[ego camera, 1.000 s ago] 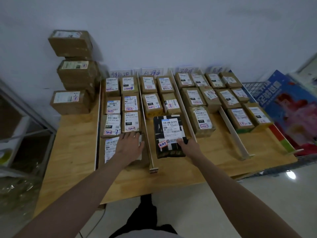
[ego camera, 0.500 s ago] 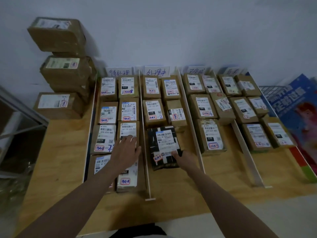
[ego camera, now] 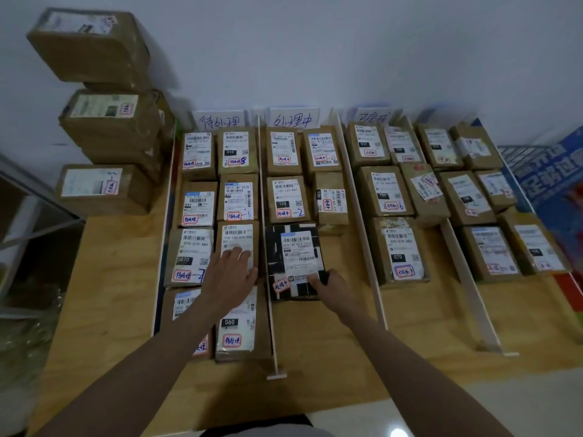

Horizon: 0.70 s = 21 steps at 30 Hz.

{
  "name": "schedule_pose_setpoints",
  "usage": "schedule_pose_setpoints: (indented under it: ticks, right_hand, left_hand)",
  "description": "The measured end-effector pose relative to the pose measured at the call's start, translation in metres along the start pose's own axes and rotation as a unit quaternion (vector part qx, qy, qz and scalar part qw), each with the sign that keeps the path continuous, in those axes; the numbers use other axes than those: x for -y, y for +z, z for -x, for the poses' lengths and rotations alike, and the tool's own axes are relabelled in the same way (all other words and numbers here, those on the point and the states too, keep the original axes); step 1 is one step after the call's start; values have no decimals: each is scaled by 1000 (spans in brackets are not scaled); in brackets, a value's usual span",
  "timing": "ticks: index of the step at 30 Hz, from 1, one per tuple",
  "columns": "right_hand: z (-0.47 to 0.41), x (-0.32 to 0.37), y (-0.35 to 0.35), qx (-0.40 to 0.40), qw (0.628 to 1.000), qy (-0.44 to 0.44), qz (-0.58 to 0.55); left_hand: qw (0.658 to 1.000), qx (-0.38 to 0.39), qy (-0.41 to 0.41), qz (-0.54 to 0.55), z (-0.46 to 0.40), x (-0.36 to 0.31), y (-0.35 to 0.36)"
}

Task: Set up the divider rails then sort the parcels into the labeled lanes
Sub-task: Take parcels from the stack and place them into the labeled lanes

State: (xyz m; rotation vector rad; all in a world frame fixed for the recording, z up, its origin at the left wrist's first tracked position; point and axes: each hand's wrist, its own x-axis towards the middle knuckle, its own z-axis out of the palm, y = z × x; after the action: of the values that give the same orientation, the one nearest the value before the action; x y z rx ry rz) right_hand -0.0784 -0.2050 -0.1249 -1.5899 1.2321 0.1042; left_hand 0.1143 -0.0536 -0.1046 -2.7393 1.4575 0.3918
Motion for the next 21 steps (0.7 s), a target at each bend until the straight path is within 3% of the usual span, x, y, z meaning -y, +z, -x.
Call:
schedule_pose_setpoints:
  ticks: [8,12,17,21]
  right_hand:
    - [3,3,-2,-6,999,10,39]
    - [20,18,-13,-76,989,-42,122]
    - [65,50,-24,-170,925,-196,277]
    - [103,68,-15,-197,879,-263,345]
  left_hand:
    - [999,-6,-18,-32,20,-2,-5]
    - [998,-5,-26,-48,35,-1,-20]
    - [998,-29,-39,-43,67,4,-46]
    - [995,-51,-58,-57,99,7,-63]
